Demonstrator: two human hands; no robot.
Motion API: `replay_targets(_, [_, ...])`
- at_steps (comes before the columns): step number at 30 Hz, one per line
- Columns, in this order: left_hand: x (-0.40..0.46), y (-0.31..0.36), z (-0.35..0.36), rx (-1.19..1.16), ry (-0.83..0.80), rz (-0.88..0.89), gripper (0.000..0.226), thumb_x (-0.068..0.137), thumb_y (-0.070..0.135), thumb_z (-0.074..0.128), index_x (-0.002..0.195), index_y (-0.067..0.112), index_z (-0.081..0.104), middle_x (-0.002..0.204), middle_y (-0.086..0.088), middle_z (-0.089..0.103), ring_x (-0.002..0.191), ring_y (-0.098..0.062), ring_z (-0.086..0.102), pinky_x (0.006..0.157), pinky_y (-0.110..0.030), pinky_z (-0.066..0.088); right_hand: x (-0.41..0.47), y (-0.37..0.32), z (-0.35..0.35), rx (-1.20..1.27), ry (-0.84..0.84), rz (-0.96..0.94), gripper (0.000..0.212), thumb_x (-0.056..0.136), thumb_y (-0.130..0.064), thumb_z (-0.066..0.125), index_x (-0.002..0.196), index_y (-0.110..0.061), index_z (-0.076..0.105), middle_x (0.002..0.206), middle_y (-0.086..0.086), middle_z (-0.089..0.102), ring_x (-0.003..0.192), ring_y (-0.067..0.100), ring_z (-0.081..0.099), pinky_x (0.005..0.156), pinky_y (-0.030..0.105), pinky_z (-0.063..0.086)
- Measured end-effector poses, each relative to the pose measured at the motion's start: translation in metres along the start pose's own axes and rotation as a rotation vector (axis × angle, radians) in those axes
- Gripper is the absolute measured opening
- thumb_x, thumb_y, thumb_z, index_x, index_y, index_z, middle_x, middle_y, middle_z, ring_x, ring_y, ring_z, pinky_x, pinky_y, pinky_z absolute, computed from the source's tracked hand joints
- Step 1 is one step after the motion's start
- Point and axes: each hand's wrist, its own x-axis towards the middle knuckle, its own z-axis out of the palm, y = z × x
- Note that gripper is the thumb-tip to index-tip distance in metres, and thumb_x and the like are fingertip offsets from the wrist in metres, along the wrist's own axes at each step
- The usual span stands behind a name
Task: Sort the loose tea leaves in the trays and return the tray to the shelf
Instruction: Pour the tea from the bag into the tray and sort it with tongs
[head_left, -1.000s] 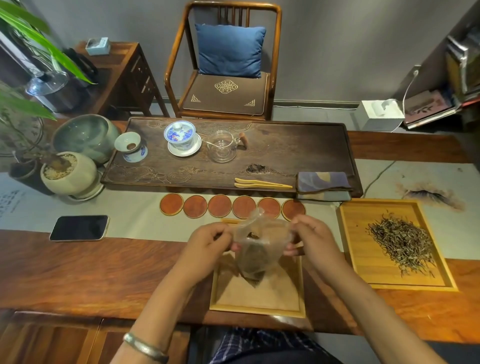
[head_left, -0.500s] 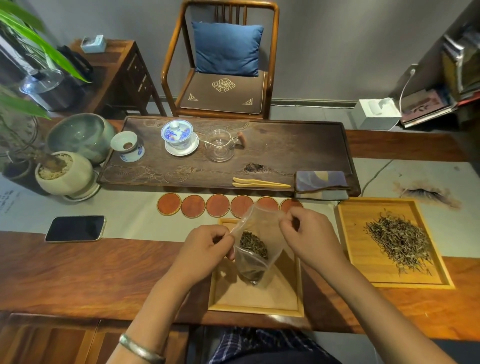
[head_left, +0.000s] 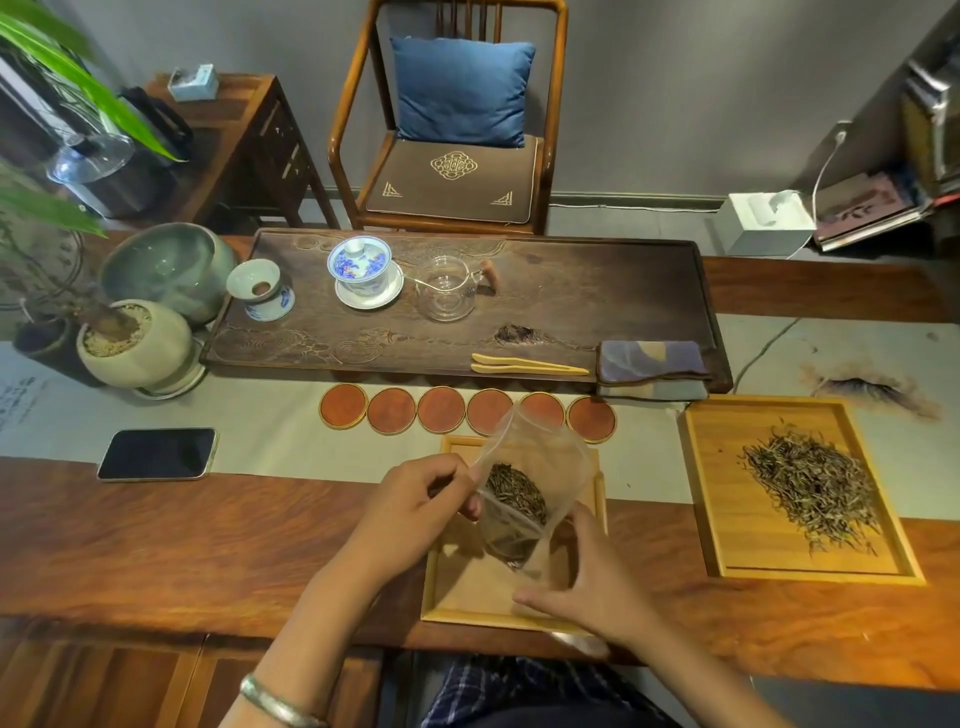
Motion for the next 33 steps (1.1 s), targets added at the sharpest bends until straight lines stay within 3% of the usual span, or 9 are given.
replay_targets(5, [-0.001, -0.011, -0.003, 0.002, -0.012, -0.010, 0.042, 0.085, 0.059, 0.049, 0.069, 0.024, 0.066, 0.071, 0.005, 0.070, 0.070, -0.011, 0.066, 0.071, -0.027, 0.051, 0.030, 0.001, 0.031, 0.213, 0.116, 0.007, 0.074, 0.066, -0.061, 0.075, 0.129, -0.036, 0.046, 0.119, -0.021, 0.061, 0.111, -0.004, 0.056, 0.091, 0.026, 0.051])
replay_targets(8, [-0.006, -0.028, -0.013, 0.115, 0.025, -0.022, 0.035, 0.083, 0.058, 0.049, 0.068, 0.028, 0.061, 0.065, 0.010, 0.066, 0.064, -0.005, 0.063, 0.059, -0.011, 0.040, 0.041, -0.010, 0.024, 0.310, 0.202, 0.030, 0.044, 0.075, -0.049, 0.074, 0.112, -0.033, 0.055, 0.106, -0.022, 0.065, 0.100, -0.004, 0.060, 0.078, 0.011, 0.049])
replay_targets(10, [-0.012, -0.041, -0.020, 0.190, 0.047, -0.039, 0.023, 0.082, 0.048, 0.060, 0.071, 0.029, 0.059, 0.063, 0.012, 0.062, 0.060, -0.003, 0.058, 0.055, -0.011, 0.038, 0.045, -0.015, 0.016, 0.332, 0.188, 0.003, 0.034, 0.079, -0.025, 0.074, 0.108, -0.025, 0.058, 0.103, -0.016, 0.066, 0.099, -0.001, 0.061, 0.075, 0.009, 0.047])
replay_targets(13, [-0.018, -0.056, -0.025, 0.163, 0.049, -0.086, 0.017, 0.078, 0.031, 0.076, 0.086, 0.030, 0.061, 0.073, 0.014, 0.066, 0.072, -0.001, 0.063, 0.063, -0.010, 0.045, 0.037, -0.020, 0.000, 0.392, 0.102, -0.006, 0.040, 0.080, -0.014, 0.074, 0.117, -0.022, 0.059, 0.105, -0.017, 0.068, 0.100, -0.003, 0.062, 0.077, 0.007, 0.046])
replay_targets(17, [-0.021, -0.058, -0.015, 0.032, -0.060, -0.152, 0.061, 0.063, 0.043, 0.086, 0.115, 0.036, 0.055, 0.111, 0.015, 0.065, 0.105, 0.008, 0.058, 0.081, -0.008, 0.047, 0.018, -0.021, -0.017, 0.424, -0.003, 0.025, 0.034, 0.078, -0.009, 0.075, 0.109, -0.017, 0.062, 0.094, -0.015, 0.072, 0.091, -0.005, 0.064, 0.072, 0.005, 0.045])
replay_targets(21, [-0.021, -0.059, 0.000, 0.031, -0.242, -0.181, 0.087, 0.054, 0.058, 0.087, 0.129, 0.053, 0.042, 0.127, 0.028, 0.056, 0.117, 0.011, 0.051, 0.098, -0.016, 0.041, 0.006, -0.022, -0.026, 0.441, -0.089, 0.066, 0.033, 0.077, -0.008, 0.075, 0.105, -0.021, 0.064, 0.097, -0.008, 0.071, 0.093, 0.002, 0.065, 0.077, 0.011, 0.048])
replay_targets(25, [-0.026, -0.058, 0.015, -0.003, -0.311, -0.124, 0.075, 0.058, 0.052, 0.088, 0.118, 0.066, 0.045, 0.123, 0.037, 0.055, 0.114, 0.013, 0.053, 0.088, -0.003, 0.041, -0.002, -0.021, -0.027, 0.461, -0.152, 0.132, 0.033, 0.076, -0.011, 0.075, 0.103, -0.028, 0.065, 0.099, -0.009, 0.071, 0.091, 0.003, 0.066, 0.076, 0.015, 0.050])
replay_targets(29, [-0.032, -0.063, 0.024, -0.085, -0.293, -0.106, 0.061, 0.063, 0.047, 0.086, 0.116, 0.052, 0.058, 0.119, 0.027, 0.064, 0.111, 0.005, 0.060, 0.088, -0.010, 0.046, -0.008, -0.024, -0.019, 0.565, -0.154, 0.150, 0.043, 0.079, -0.013, 0.073, 0.117, -0.026, 0.058, 0.103, -0.014, 0.072, 0.096, 0.005, 0.067, 0.076, 0.018, 0.051])
replay_targets(33, [-0.040, -0.073, 0.029, -0.090, -0.232, -0.163, 0.058, 0.062, 0.058, 0.081, 0.113, 0.038, 0.062, 0.112, 0.029, 0.065, 0.102, 0.007, 0.062, 0.078, -0.004, 0.044, -0.022, -0.023, -0.003, 0.696, -0.150, 0.170, 0.070, 0.069, -0.037, 0.080, 0.130, -0.030, 0.047, 0.123, -0.002, 0.065, 0.113, 0.016, 0.062, 0.094, 0.036, 0.052])
